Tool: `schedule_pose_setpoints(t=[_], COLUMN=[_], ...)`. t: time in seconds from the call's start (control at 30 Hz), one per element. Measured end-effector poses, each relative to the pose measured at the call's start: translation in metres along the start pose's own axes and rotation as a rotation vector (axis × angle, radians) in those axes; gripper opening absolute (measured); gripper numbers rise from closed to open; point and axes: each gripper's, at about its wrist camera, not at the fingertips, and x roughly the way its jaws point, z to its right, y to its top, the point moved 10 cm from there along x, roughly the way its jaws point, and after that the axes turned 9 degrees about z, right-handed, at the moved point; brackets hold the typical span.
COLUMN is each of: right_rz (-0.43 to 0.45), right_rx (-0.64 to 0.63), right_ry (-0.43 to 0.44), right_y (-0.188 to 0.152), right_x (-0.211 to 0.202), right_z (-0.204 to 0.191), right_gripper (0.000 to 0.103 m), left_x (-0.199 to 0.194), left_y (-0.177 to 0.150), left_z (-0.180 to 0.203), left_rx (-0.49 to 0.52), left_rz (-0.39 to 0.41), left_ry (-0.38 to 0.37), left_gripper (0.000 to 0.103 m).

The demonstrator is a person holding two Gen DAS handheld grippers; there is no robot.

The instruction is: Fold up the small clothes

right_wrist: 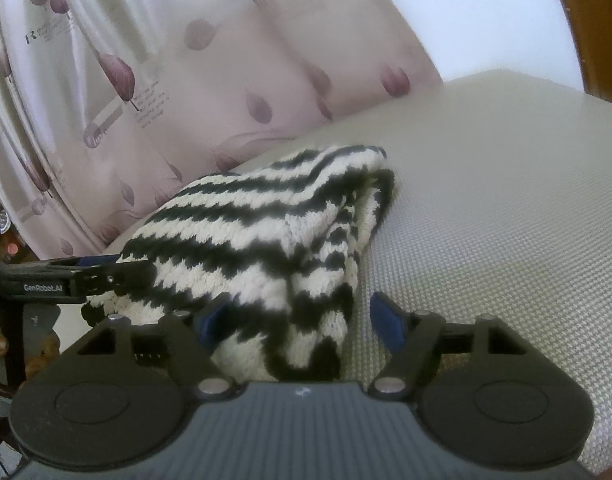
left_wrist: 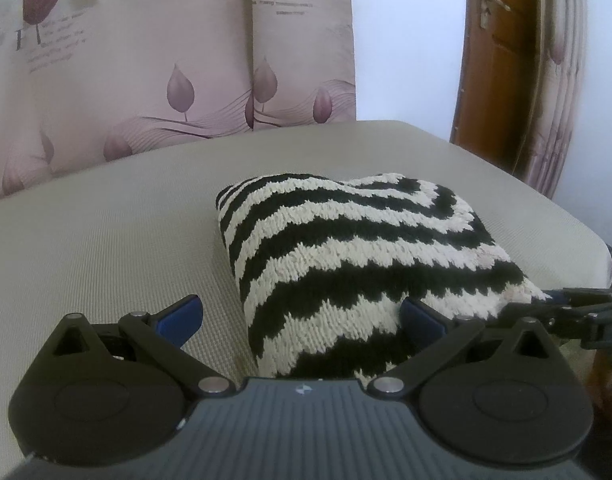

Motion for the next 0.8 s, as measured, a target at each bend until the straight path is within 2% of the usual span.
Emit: schedule_pose_setpoints(t=[0.43, 0.6, 0.7, 0.8], right_rz=[0.009, 0.074, 0.081, 0.043], right_rx=[0.012, 0.047, 0.007, -0.044], right_ry=[-0.003, -0.013, -0.019, -0.057], right_y=[0.006, 0.032, 0.052, 0.063], right_x=[-0.003, 0.003, 0.02, 0.048], right_z=[0.004, 0.008, 0.001, 0.001], right_gripper=[0.076, 0.076, 0.076, 0.058], left_x=[0.016, 0.021, 0.023, 0.025], left_y=[-0.012, -0.018, -0.019, -0.02], left_z=[-0.011, -0.01, -0.009, -0.007], left_rx=[-0.181, -0.2, -0.193, -0.189], left_rz=[-0.028, -0.032, -0.035, -0.041], left_ry=[-0.127, -0.147, -0.15, -0.149], left_gripper=[0.103, 0.103, 0.103, 0.103])
